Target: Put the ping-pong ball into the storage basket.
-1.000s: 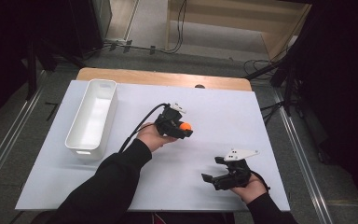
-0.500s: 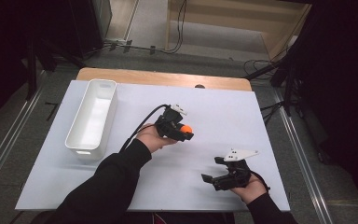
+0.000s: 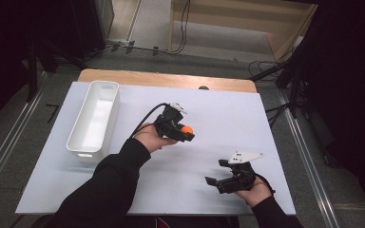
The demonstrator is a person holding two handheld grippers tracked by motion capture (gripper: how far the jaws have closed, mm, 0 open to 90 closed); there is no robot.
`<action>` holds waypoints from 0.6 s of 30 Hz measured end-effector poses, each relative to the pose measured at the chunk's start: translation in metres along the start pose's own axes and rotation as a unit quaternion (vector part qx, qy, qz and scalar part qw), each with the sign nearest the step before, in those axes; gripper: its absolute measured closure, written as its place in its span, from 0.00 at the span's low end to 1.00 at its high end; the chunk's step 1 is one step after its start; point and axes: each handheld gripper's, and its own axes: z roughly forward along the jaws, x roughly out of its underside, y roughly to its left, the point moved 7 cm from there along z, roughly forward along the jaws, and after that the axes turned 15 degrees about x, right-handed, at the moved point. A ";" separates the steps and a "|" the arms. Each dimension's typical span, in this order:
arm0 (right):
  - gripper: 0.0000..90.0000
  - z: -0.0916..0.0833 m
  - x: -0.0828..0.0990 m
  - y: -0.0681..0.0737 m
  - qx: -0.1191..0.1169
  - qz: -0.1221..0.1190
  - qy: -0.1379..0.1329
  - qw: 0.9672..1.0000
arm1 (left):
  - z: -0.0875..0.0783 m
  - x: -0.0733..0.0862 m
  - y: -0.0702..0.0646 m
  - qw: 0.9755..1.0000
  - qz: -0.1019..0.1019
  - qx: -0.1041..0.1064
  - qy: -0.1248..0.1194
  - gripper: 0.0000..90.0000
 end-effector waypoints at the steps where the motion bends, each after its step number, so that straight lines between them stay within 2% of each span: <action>1: 0.11 0.000 0.000 0.000 0.002 0.000 -0.001 1.000 | -0.001 0.000 0.000 1.000 0.001 0.000 -0.001 0.57; 8: 0.11 0.000 0.000 0.000 0.002 0.001 -0.001 1.000 | -0.008 0.000 0.000 1.000 -0.002 0.000 0.006 0.57; 11: 0.11 0.000 0.000 -0.001 0.002 0.001 0.001 1.000 | -0.011 -0.001 0.000 1.000 -0.003 -0.001 0.001 0.57; 18: 0.11 0.000 0.000 -0.001 0.003 0.001 0.000 1.000 | -0.020 0.000 0.001 1.000 -0.004 0.000 0.011 0.57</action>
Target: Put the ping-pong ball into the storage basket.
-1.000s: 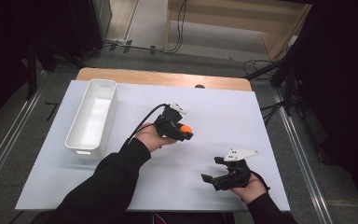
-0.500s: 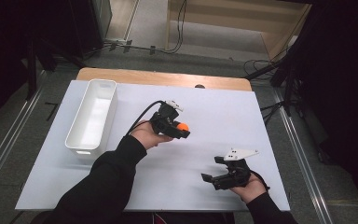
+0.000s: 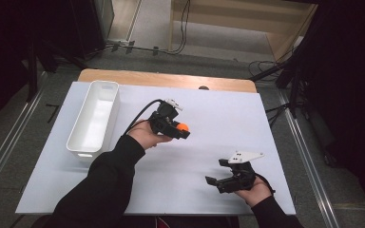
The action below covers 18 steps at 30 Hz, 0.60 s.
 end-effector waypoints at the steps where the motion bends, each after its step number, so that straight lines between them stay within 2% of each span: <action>1: 0.11 0.000 0.000 0.000 0.000 0.000 0.000 1.000 | 0.000 0.000 0.000 1.000 0.000 0.000 0.000 0.56; 7: 0.11 0.000 0.000 0.000 0.000 0.007 0.001 1.000 | -0.010 -0.001 0.001 1.000 0.008 -0.003 0.000 0.57; 10: 0.11 0.000 -0.001 0.000 0.000 0.006 0.001 1.000 | -0.013 0.000 0.001 1.000 0.000 0.004 -0.003 0.57; 18: 0.11 0.000 -0.001 0.000 0.001 0.006 0.000 1.000 | -0.021 0.002 0.003 1.000 0.003 -0.002 0.008 0.57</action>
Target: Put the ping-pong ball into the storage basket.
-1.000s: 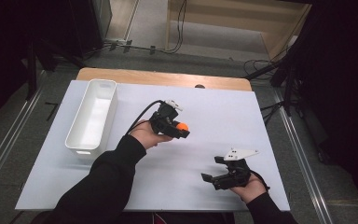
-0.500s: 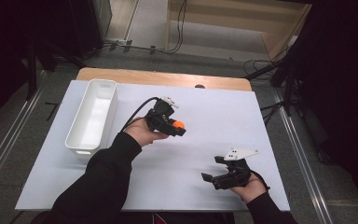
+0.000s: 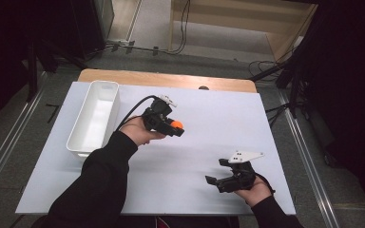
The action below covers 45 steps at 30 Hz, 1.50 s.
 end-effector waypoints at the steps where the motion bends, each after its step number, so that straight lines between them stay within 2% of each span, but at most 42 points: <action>1: 0.11 0.000 0.000 0.000 0.000 -0.001 -0.001 1.000 | -0.001 0.000 0.000 1.000 0.001 0.002 -0.001 0.57; 9: 0.11 0.000 0.000 0.001 -0.003 -0.004 -0.003 1.000 | -0.009 0.001 0.004 1.000 0.008 -0.009 -0.005 0.57; 24: 0.11 0.000 -0.001 0.001 -0.004 -0.005 -0.005 1.000 | -0.027 0.004 0.010 1.000 0.003 -0.012 -0.016 0.57; 31: 0.11 0.000 -0.001 0.002 -0.004 -0.011 -0.008 1.000 | -0.036 0.006 0.014 1.000 0.003 -0.020 -0.020 0.56; 45: 0.11 0.000 -0.003 0.002 -0.005 -0.009 -0.009 1.000 | -0.051 0.011 0.021 0.999 -0.002 -0.036 -0.022 0.56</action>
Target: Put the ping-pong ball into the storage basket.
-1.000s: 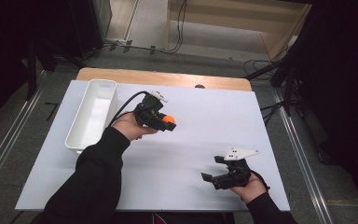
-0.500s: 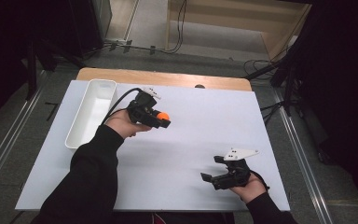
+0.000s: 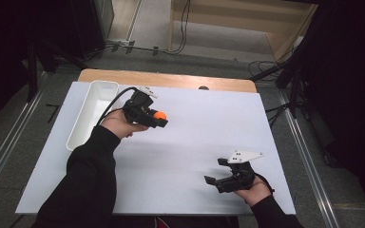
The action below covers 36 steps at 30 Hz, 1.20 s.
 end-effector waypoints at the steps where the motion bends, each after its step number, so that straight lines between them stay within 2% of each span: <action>1: 0.11 0.000 0.000 0.000 -0.001 -0.001 0.001 1.000 | -0.001 0.000 0.001 1.000 0.000 -0.001 0.000 0.56; 4: 0.11 0.001 0.000 -0.001 0.000 -0.004 -0.002 1.000 | -0.004 0.001 0.003 1.000 -0.004 -0.004 -0.001 0.56; 12: 0.11 0.002 0.001 0.000 -0.003 -0.002 0.007 1.000 | -0.009 0.006 0.012 1.000 -0.010 -0.028 0.001 0.57; 23: 0.11 0.002 0.001 0.001 -0.003 -0.005 0.004 1.000 | -0.020 0.010 0.020 0.999 -0.024 -0.034 -0.005 0.57; 28: 0.11 0.001 -0.001 -0.001 0.001 -0.005 -0.001 1.000 | -0.024 0.011 0.026 0.998 -0.029 -0.051 -0.009 0.56; 36: 0.11 0.001 0.000 -0.001 0.001 -0.006 0.000 1.000 | -0.032 0.014 0.032 0.998 -0.039 -0.055 -0.017 0.57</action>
